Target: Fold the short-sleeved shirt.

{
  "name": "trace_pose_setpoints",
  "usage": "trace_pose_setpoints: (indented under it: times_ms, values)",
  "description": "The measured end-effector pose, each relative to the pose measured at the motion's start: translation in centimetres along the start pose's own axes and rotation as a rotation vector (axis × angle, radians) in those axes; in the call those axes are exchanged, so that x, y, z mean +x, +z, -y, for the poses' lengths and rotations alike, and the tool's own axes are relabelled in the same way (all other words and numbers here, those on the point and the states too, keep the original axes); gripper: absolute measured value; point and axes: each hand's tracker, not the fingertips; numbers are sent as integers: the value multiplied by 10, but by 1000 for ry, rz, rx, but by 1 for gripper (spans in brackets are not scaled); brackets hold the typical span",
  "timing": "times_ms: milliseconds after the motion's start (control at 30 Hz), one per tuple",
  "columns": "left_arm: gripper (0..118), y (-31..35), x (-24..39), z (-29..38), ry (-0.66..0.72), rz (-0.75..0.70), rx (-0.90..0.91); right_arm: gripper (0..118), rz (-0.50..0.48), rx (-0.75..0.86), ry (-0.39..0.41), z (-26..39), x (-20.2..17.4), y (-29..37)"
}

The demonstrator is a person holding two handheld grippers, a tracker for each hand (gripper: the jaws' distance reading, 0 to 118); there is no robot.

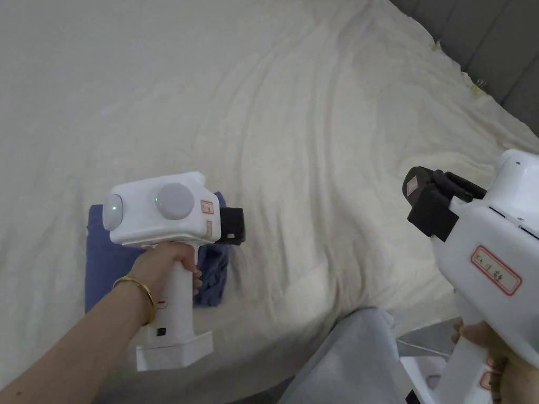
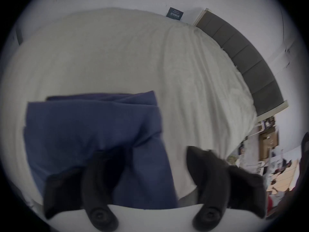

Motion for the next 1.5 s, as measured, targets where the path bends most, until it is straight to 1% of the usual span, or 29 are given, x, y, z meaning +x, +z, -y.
trace_pose_setpoints:
  times_ms: [33, 67, 100, 200, 233, 267, 300, 333, 367, 400, 433, 467, 500, 533, 600, 667, 733, 833, 933, 1000, 1033, 1067, 1100, 1133, 1167, 1267, 1300, 1367, 1500]
  values:
    - [99, 6, -1, -1, 25, 36, 7, 4, 4, -1, -2, 0, 1, 0]
    - [99, 9, -3, -4, 43, 57, 31, 4, 7, -1, -3, -1, 2, 0]
    - [99, 30, 7, 3, 51, 70, 62, 4, 9, -1, -3, -1, 2, 0]
    - [99, 68, 6, -2, 12, 86, 213, 4, 8, -4, -4, -1, 3, -2]
    - [94, 87, 10, 1, -6, 70, 277, 4, 5, -4, -5, -1, 2, -3]
    - [82, 97, 10, 2, -25, 30, 322, 4, 4, -3, -6, -1, 1, -3]
    - [58, 102, 14, 3, -54, -41, 342, 4, 0, -1, -9, -1, 0, -4]
    - [20, 105, 15, 6, -89, -116, 365, 4, -5, -1, -12, -1, -1, -4]
    - [20, 101, 16, 10, -144, -188, 396, 4, -11, -1, -14, -1, -2, -4]
    - [12, 99, 19, 15, -207, -264, 404, 4, -14, 0, -13, -1, -4, -5]
    - [5, 89, 16, 22, -227, -286, 396, 4, -15, 0, -11, 0, -5, -5]
    - [5, 82, 15, 31, -238, -284, 363, 4, -15, -2, -9, 0, -6, -4]
    - [4, 56, 4, 30, -225, -243, 305, 4, -17, -3, -9, 1, -6, -4]
    - [3, 47, 4, 36, -214, -217, 267, 4, -17, -5, -10, 2, -6, -3]
    - [3, 26, 10, 52, -219, -184, 228, 4, -13, -15, -2, 4, -5, -3]
    - [3, 7, 23, 69, -295, -190, 192, 4, -3, -25, 5, 5, -3, -2]
    - [3, -11, 36, 87, -434, -257, 205, 4, 7, -30, 3, 6, -1, -1]
    - [2, -24, 56, 112, -635, -392, 280, 4, 16, -35, -4, 7, 2, 1]
    - [2, -25, 69, 120, -732, -433, 260, 4, 21, -36, -6, 7, 2, 1]
    - [1, -21, 74, 118, -699, -402, 258, 4, 20, -38, -3, 7, 1, 1]
    - [1, -22, 77, 119, -626, -310, 242, 4, 16, -39, -1, 7, -1, 2]
    - [1, 8, 73, 97, -562, -222, 238, 4, 9, -41, 4, 6, -3, 2]
    - [1, 20, 73, 92, -511, -167, 271, 4, 3, -42, 12, 5, -5, 2]
    - [1, 39, 75, 87, -473, -171, 351, 4, -5, -43, 29, 4, -9, 1]
    - [1, 58, 72, 78, -469, -171, 410, 4, -11, -43, 41, 2, -12, -1]
    - [1, 114, 59, 66, -417, -177, 579, 4, -43, -28, 52, -1, -26, -10]
    - [1, 114, 44, 59, -385, -181, 618, 4, -56, -23, 55, -2, -33, -13]
    - [1, 140, 20, 54, -296, -211, 704, 4, -95, -16, 80, -2, -52, -25]
    - [1, 190, -7, 65, -189, -320, 801, 4, -178, -5, 152, 5, -98, -48]
